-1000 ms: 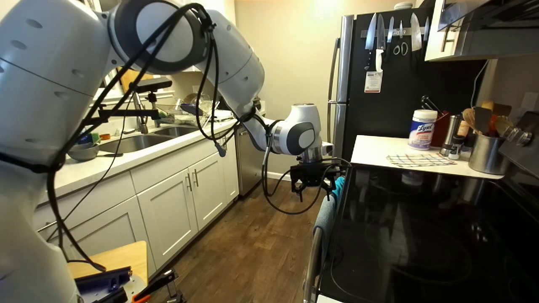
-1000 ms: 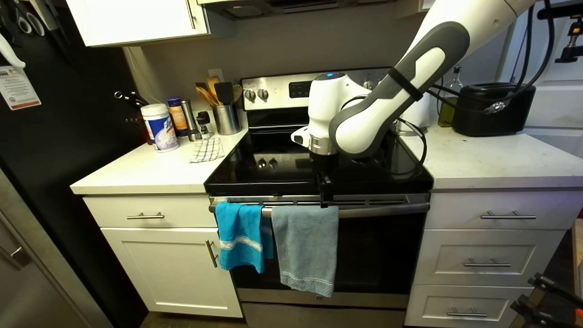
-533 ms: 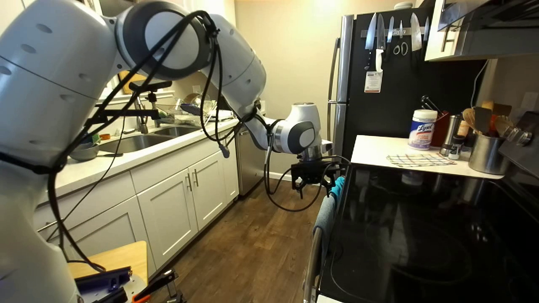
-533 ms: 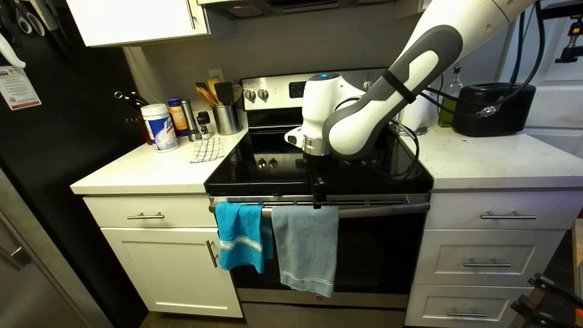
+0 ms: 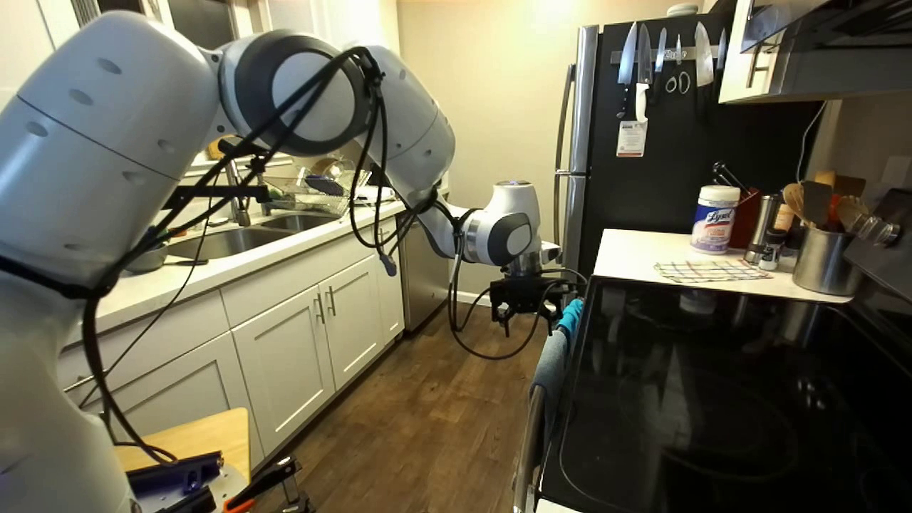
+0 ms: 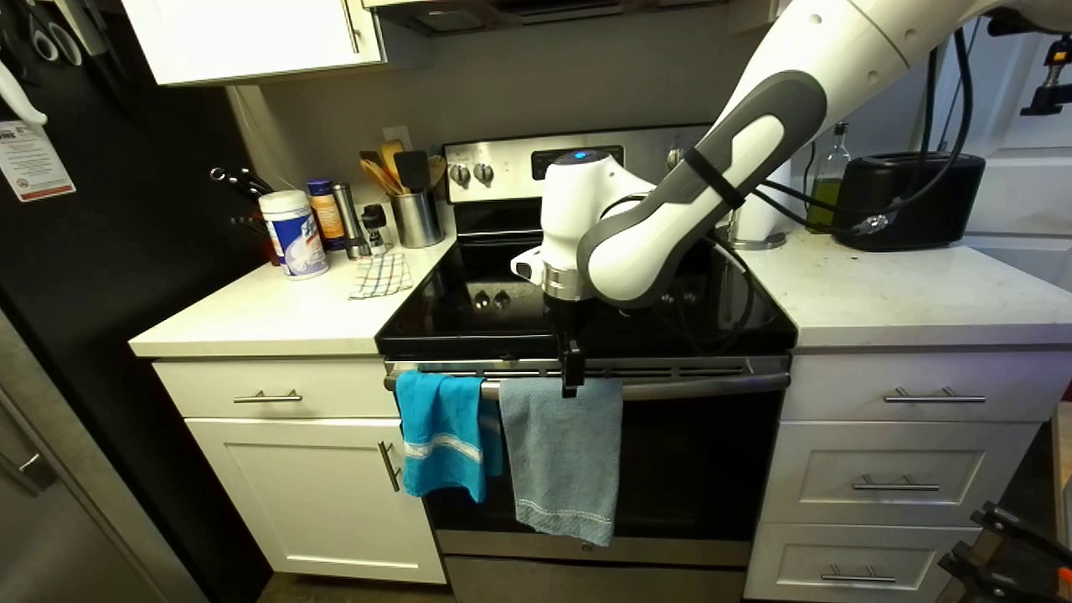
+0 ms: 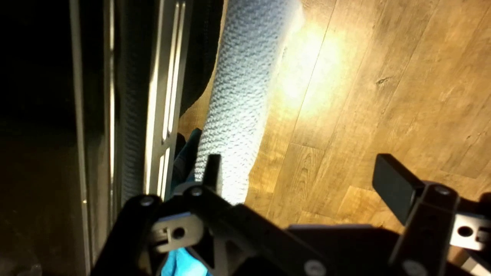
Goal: Put the right towel on the stove
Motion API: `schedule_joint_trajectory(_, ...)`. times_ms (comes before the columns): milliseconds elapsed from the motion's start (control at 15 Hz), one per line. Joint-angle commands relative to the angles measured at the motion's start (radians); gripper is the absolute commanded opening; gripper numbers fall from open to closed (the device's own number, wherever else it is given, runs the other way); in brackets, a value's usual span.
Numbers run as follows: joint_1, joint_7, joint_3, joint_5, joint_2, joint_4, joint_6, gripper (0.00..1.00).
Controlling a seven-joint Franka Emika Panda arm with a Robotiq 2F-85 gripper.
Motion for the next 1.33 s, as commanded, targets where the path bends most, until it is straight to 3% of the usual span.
schedule_joint_trajectory(0, 0.017, 0.075, 0.01, 0.02, 0.049, 0.059, -0.041, 1.0)
schedule_joint_trajectory(667, 0.043, 0.274, -0.023, 0.032, 0.073, 0.07, -0.015, 1.0)
schedule_joint_trajectory(1267, 0.023, 0.248, -0.042, 0.018, 0.143, 0.161, -0.011, 1.0)
